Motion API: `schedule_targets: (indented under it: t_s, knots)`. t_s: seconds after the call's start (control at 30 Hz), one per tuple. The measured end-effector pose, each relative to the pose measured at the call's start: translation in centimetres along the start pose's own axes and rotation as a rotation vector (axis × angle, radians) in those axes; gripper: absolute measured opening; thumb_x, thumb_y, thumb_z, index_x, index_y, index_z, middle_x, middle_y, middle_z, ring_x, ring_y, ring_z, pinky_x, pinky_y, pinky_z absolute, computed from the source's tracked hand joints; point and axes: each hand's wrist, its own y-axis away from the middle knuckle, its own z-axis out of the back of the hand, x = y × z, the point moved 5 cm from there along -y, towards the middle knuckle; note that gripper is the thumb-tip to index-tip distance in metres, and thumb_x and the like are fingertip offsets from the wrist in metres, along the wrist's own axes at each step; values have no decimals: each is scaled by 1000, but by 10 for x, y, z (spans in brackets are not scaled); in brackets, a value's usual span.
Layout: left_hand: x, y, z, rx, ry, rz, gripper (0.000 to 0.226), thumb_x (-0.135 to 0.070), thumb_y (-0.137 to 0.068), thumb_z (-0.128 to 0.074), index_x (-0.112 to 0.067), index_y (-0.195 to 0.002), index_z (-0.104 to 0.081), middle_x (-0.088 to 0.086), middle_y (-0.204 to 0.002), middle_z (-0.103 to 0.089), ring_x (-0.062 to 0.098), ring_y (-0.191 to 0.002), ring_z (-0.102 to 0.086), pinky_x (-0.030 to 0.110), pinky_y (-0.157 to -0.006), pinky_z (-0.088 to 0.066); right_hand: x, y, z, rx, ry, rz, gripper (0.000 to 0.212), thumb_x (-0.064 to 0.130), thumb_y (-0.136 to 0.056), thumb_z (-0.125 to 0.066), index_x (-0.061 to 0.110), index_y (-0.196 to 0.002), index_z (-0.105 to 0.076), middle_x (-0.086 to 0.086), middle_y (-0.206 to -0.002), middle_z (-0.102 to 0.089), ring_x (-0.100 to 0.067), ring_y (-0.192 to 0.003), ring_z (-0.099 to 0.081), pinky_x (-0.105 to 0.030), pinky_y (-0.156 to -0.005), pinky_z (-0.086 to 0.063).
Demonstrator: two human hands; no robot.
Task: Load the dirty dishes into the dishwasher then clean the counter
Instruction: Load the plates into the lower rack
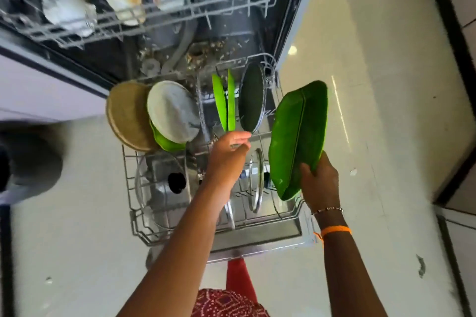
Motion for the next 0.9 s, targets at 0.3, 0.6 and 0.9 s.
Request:
schedule_targets:
  t_s: [0.3, 0.6, 0.9]
  knots:
    - [15, -55, -29, -45, -90, -30, 25, -8, -92, -51, -15, -114, -60, -4, -110, -61, 4, -97, -55, -2, -65, -35, -11, -88, -60, 1, 267, 127, 28, 6, -91, -44, -1, -118, -45, -28, -105, -61, -45, -94, -58, -45, -75, -45]
    - [31, -92, -35, -59, -142, 1, 25, -14, -93, -52, -17, -117, -57, 0, -120, -58, 6, -96, -51, 13, -73, -37, -5, -152, -97, 62, 352, 219, 30, 10, -92, -42, 1, -121, -41, -25, -111, -59, -44, -100, -55, -44, -76, -42]
    - [49, -97, -43, -48, -120, 38, 28, -14, -93, -53, -15, -120, -54, 2, -121, -56, 9, -99, -53, 14, -71, -36, -12, -179, -127, 185, 357, 285, 42, 5, -93, -40, 5, -134, -31, -23, -121, -56, -43, -104, -56, -43, -79, -43]
